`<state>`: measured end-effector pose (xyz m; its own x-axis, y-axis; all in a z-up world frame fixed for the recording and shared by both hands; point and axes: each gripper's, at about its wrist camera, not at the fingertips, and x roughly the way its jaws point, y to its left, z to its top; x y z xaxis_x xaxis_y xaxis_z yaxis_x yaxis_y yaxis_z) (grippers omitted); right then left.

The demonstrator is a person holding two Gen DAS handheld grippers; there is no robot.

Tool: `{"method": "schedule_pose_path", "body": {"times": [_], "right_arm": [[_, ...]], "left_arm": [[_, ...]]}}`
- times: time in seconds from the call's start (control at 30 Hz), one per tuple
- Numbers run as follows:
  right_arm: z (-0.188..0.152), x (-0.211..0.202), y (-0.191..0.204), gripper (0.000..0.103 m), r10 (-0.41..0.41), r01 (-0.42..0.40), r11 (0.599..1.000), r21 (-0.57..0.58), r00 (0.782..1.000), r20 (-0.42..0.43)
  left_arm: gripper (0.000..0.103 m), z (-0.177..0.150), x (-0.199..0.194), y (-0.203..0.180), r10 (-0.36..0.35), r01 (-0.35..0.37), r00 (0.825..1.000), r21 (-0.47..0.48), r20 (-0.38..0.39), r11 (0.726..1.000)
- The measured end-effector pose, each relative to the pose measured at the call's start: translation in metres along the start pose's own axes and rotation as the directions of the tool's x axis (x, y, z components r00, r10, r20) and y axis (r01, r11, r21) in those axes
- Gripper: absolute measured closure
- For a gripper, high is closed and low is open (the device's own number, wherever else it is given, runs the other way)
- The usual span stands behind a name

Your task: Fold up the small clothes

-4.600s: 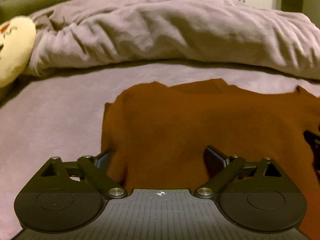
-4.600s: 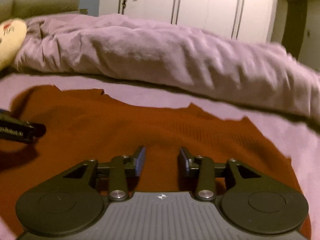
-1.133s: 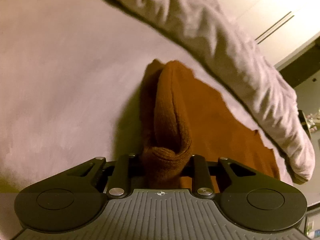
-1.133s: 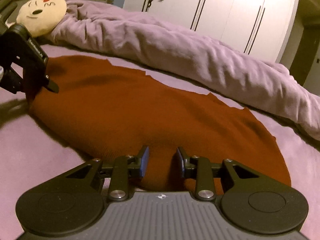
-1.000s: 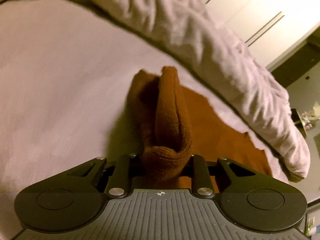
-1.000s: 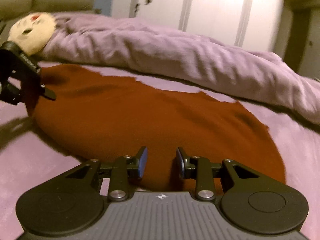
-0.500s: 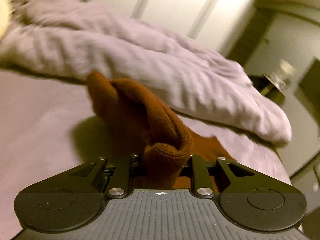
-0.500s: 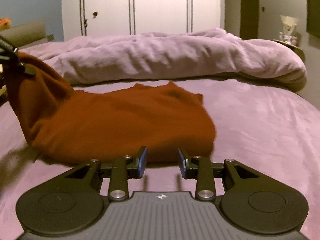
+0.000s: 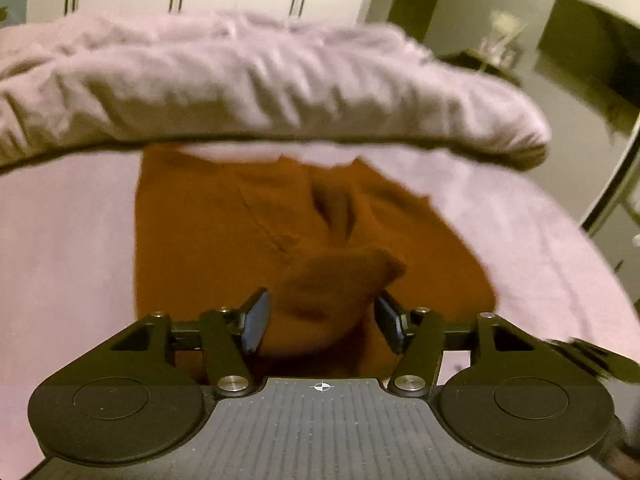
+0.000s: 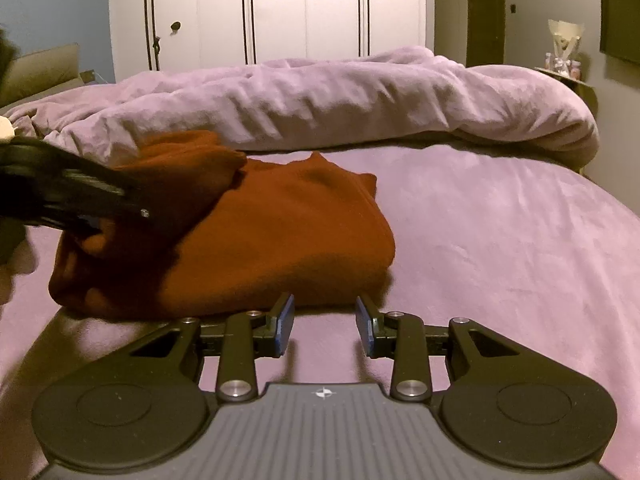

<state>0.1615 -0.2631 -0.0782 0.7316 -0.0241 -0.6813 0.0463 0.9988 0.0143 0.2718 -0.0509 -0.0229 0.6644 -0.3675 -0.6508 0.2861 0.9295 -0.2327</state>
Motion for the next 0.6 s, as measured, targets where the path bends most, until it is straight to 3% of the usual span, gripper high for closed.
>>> {"method": "schedule_pose_path", "body": {"times": [0.07,0.13,0.3,0.47,0.57,0.6], "right_arm": [[0.003,0.0,0.001,0.069,0.005,-0.005,1.0,0.01,1.0,0.006],[0.007,-0.002,0.004,0.069,0.017,-0.017,1.0,0.017,1.0,0.019],[0.031,-0.007,0.017,0.068,0.064,-0.065,0.998,0.009,0.995,0.078],[0.073,-0.006,0.041,0.069,0.2,-0.205,0.979,0.015,0.968,0.149],[0.086,0.015,0.059,0.074,0.284,-0.287,0.958,0.007,0.952,0.112],[0.087,0.026,0.064,0.081,0.288,-0.288,0.958,0.0,0.955,0.078]], "left_arm": [[0.029,-0.007,-0.023,0.012,0.02,-0.018,0.999,-0.034,0.048,0.999],[0.029,-0.013,-0.035,0.023,0.073,-0.068,0.995,-0.068,0.063,0.995],[0.029,-0.033,-0.044,0.065,0.202,-0.2,0.979,-0.15,-0.006,0.968],[0.029,-0.035,-0.038,0.082,0.212,-0.215,0.976,-0.232,-0.04,0.949],[0.026,-0.032,-0.033,0.08,0.21,-0.215,0.977,-0.218,-0.046,0.952],[0.026,-0.032,-0.031,0.079,0.212,-0.218,0.976,-0.208,-0.049,0.954]]}}
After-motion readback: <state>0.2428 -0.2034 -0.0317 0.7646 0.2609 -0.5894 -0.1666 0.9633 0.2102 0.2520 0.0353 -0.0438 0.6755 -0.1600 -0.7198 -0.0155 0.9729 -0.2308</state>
